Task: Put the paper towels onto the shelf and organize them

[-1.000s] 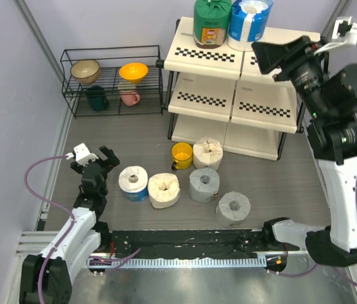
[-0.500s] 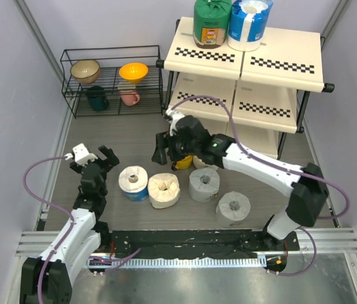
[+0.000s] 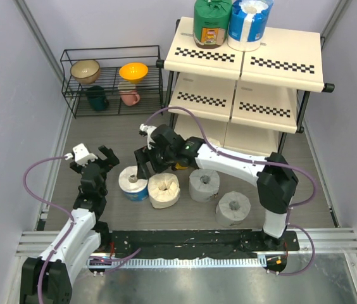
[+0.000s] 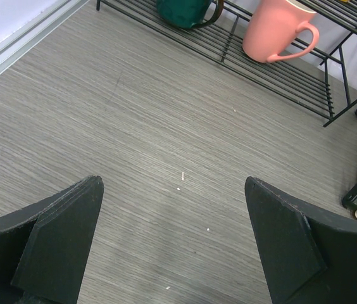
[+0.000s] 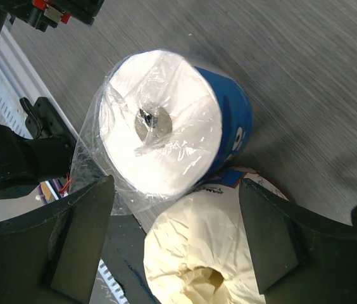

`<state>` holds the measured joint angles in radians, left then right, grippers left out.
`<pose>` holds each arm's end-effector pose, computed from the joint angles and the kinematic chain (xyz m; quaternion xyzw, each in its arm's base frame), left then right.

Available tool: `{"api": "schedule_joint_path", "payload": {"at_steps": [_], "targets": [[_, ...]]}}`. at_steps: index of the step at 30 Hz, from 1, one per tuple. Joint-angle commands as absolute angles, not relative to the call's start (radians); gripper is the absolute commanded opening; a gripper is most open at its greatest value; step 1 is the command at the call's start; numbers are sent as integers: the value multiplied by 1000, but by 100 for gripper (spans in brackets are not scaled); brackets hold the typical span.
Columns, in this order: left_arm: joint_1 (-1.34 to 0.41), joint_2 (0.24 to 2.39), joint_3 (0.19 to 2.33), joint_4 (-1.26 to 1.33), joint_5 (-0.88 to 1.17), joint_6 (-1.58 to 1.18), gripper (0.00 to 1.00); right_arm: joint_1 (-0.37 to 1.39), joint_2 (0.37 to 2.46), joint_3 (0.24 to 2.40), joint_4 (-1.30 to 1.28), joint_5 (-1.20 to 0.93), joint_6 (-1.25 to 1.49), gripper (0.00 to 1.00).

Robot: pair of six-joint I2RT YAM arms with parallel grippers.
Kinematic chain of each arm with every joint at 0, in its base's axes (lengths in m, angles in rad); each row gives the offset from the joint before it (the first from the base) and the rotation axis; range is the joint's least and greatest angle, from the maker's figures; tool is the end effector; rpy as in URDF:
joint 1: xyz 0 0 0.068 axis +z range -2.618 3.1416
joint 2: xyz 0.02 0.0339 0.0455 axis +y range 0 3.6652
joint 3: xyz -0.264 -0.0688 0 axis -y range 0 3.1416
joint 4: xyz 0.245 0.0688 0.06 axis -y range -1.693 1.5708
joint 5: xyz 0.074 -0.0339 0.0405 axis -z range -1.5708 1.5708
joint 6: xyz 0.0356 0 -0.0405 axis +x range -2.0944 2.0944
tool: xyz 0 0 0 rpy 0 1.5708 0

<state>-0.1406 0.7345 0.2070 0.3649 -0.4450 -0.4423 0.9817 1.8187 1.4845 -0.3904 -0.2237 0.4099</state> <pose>0.1712 -0.0087 0.2018 -0.2529 0.7135 -0.0203 0.6531 0.2253 0.3514 0.2737 -0.2995 0.8564 0.3397 0.2479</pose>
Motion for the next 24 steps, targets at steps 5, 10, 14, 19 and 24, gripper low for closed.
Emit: {"api": "schedule_joint_path", "payload": {"at_steps": [5, 10, 14, 19, 24], "targets": [[-137, 732, 215, 394, -462, -449, 100, 1034, 1914, 1611, -420, -201, 376, 86], [-137, 727, 212, 394, -462, -449, 100, 1051, 1962, 1660, -445, -123, 373, 86], [-138, 726, 212, 396, -465, -451, 100, 1058, 1997, 1684, -451, -98, 376, 86], [-138, 726, 212, 394, -465, -451, 100, 1065, 2034, 1698, -453, -45, 379, 84], [-138, 727, 212, 393, -465, -451, 100, 1065, 2060, 1701, -445, -5, 385, 82]]}}
